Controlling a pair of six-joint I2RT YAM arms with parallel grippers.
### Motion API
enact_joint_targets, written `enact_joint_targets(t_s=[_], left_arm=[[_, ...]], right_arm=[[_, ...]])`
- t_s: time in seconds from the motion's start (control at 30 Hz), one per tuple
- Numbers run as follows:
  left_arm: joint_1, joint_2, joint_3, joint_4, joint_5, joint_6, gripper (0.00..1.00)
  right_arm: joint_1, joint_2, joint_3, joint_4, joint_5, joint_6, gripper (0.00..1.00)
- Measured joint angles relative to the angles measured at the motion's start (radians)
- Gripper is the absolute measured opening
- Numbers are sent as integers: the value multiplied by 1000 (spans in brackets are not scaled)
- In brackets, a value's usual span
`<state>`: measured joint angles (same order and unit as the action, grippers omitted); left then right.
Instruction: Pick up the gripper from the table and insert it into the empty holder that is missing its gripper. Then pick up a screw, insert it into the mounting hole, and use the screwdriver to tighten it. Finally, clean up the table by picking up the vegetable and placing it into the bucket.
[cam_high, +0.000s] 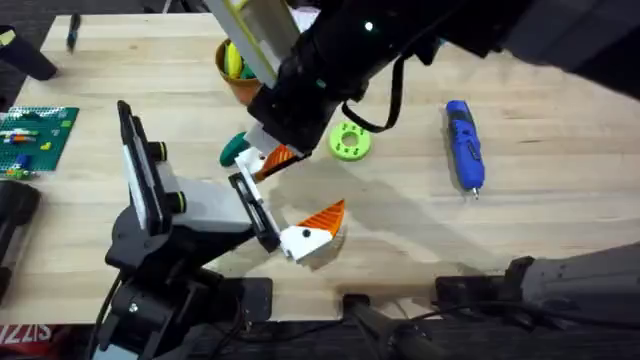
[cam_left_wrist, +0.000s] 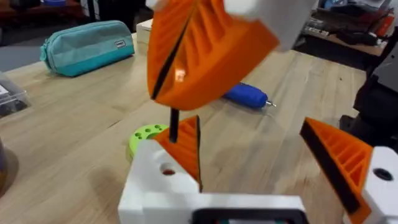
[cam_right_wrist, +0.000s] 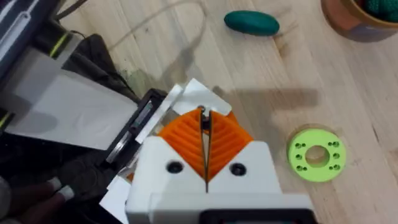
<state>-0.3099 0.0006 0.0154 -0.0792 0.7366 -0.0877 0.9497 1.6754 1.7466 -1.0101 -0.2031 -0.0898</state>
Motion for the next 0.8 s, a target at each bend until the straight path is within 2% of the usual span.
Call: enact_joint_targets(t_s=[0.8], left_arm=[[0, 0, 0, 0, 0, 0, 986]], right_arm=[[0, 20, 0, 0, -23, 0, 8]])
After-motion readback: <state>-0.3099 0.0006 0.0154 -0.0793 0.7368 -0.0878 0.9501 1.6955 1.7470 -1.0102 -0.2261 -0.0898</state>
